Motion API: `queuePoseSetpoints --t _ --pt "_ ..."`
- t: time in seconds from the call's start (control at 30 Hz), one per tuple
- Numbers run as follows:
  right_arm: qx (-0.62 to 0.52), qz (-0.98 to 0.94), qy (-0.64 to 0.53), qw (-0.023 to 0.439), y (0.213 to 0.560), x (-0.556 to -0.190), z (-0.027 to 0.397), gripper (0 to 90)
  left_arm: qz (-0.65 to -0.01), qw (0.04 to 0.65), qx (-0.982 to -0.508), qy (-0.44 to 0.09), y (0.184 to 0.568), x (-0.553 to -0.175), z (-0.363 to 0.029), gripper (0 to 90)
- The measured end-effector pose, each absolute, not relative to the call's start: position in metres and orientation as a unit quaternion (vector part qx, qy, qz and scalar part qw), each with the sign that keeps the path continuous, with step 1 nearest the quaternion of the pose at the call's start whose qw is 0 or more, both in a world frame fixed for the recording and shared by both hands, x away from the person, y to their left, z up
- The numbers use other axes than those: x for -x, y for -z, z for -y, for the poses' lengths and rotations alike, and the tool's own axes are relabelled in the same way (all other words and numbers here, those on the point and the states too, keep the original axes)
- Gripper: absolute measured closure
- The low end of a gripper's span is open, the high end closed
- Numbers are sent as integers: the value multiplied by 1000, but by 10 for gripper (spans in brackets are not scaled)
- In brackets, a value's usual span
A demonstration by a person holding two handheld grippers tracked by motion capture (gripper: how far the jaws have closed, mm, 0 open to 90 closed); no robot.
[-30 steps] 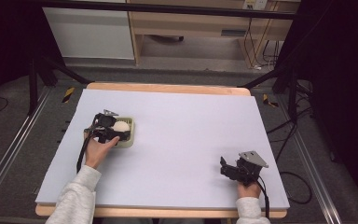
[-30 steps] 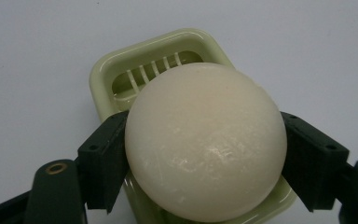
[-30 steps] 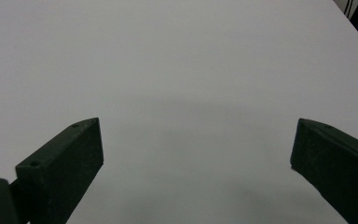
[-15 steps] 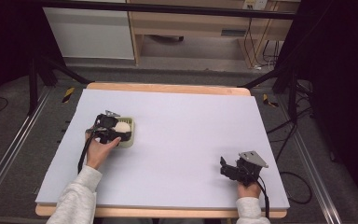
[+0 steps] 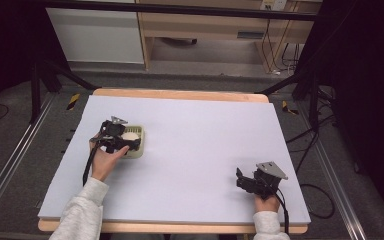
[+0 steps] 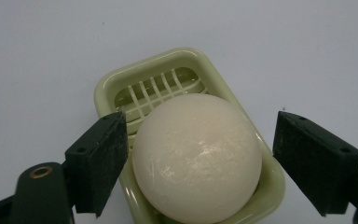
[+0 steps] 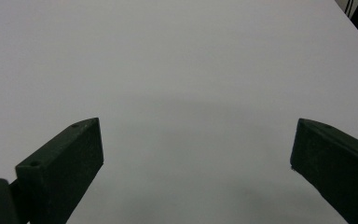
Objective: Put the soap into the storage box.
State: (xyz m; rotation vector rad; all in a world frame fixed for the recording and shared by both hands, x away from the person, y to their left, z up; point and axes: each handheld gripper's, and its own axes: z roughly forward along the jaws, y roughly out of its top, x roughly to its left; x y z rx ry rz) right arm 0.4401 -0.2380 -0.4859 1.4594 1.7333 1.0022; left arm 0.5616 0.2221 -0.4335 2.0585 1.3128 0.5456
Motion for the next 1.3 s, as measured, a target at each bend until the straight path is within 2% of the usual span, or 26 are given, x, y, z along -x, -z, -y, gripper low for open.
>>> queuePoseSetpoints --t 0.4,0.9,1.3 --pt "-559 -658 -385 326 486 -440 239 28 -488 364 -762 -222 413 -534 -224 177" --pt "-561 -655 -388 327 486 -439 239 28 -469 395 -752 -242 421 -496 -232 233" --pt "-557 -656 -388 331 486 -439 239 28 -462 407 -742 -266 433 -468 -250 236"
